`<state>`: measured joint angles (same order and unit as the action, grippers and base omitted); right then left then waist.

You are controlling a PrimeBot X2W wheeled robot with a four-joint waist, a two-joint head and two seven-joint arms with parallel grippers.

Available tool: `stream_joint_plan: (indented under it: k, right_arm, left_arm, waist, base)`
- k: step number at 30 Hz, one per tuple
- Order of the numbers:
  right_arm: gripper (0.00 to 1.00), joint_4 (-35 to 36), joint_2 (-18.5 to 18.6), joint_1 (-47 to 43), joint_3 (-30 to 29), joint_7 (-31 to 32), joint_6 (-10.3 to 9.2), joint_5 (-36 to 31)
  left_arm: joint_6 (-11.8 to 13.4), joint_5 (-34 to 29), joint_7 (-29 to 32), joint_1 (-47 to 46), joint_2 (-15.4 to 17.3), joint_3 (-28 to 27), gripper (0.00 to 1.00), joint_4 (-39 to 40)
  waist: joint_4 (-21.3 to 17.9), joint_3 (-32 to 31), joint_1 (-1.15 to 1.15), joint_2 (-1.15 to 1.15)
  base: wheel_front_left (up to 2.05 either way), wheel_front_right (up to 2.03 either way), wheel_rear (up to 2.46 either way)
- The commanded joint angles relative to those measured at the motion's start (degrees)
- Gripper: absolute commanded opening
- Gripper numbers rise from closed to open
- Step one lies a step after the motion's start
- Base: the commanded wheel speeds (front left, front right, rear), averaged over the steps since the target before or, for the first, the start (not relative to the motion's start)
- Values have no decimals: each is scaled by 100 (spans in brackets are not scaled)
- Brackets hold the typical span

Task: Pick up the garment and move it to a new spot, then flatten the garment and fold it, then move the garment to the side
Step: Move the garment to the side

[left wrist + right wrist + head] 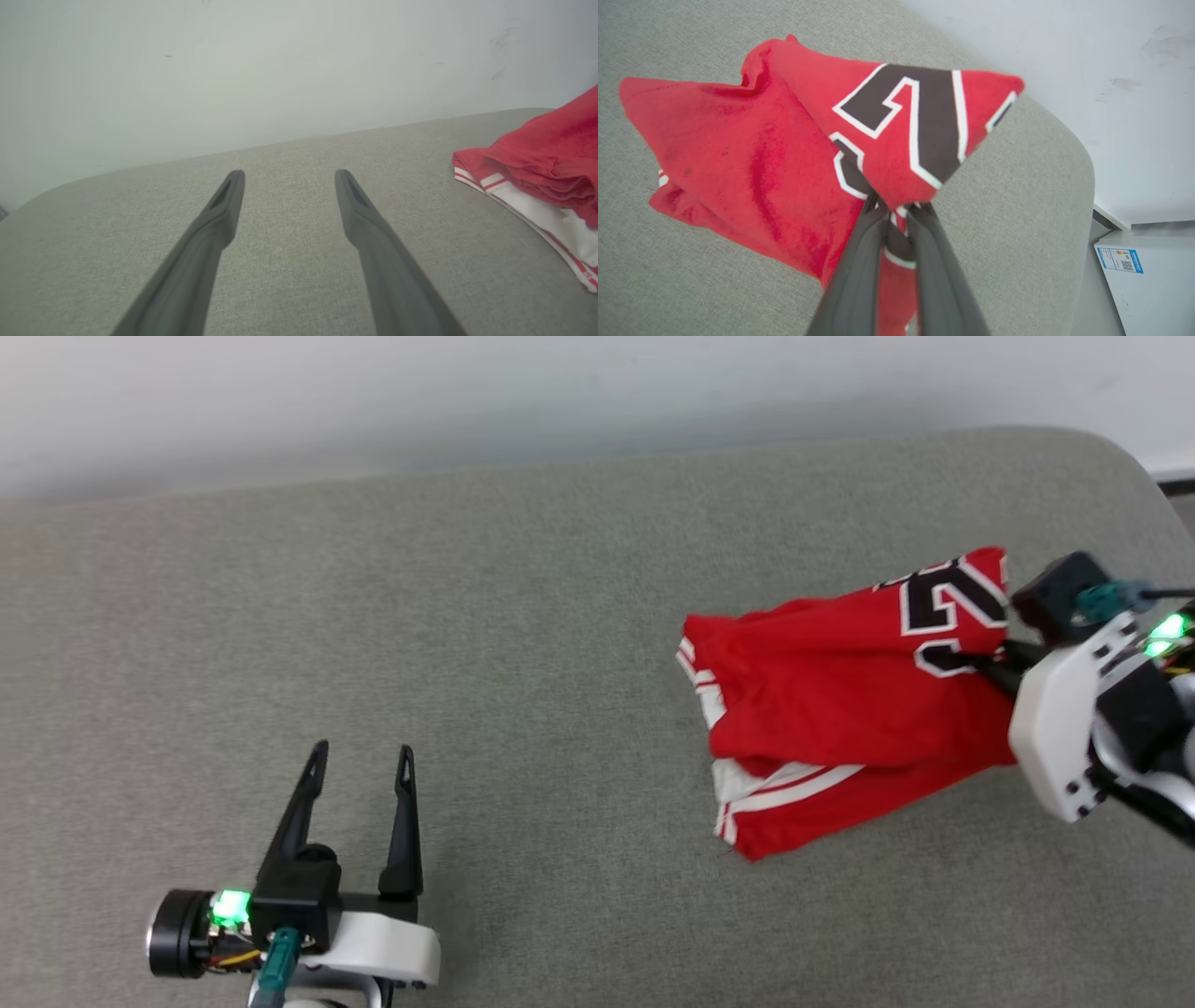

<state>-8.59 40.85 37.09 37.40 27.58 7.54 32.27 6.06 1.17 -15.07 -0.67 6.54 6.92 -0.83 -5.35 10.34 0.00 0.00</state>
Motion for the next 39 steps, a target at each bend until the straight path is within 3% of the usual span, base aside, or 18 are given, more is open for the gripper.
stream_joint_plan:
  k: [1,12,21,31,32,33,39]
  right_arm:
    - [0,12,76,147,-102,-10,-11,-50]
    - [0,-830,776,450,-1121,-80,-11,-595]
    - [0,-1901,1078,669,-2191,-168,-11,-908]
    - [0,-2561,832,776,-3032,-314,-11,-1350]
    - [11,-2615,758,776,-3121,-304,-11,-1413]
    - [100,-2651,669,776,-3222,-287,-11,-1466]
    - [100,-2435,386,562,-3440,-613,-11,-2011]
  left_arm:
    - [19,-45,-13,-123,42,-48,100,54]
    - [-37,-140,-13,-668,199,-62,100,398]
    - [15,-259,-13,-1106,278,76,100,667]
    - [68,-243,-13,-1294,327,195,100,754]
    - [77,-233,-13,-1306,330,206,100,746]
    - [95,-221,-13,-1309,337,209,100,735]
    - [186,-149,-13,-1107,327,196,100,614]
  waist:
    - [-167,202,0,0]
    - [-177,1254,0,0]
    - [-52,1973,0,0]
    - [38,2218,0,0]
    - [45,2214,0,0]
    - [47,2197,0,0]
    - [48,1812,0,0]
  base:
    - [0,0,0]
    - [0,0,0]
    - [0,0,0]
    - [0,0,0]
    - [0,0,0]
    - [0,0,0]
    - [0,0,0]
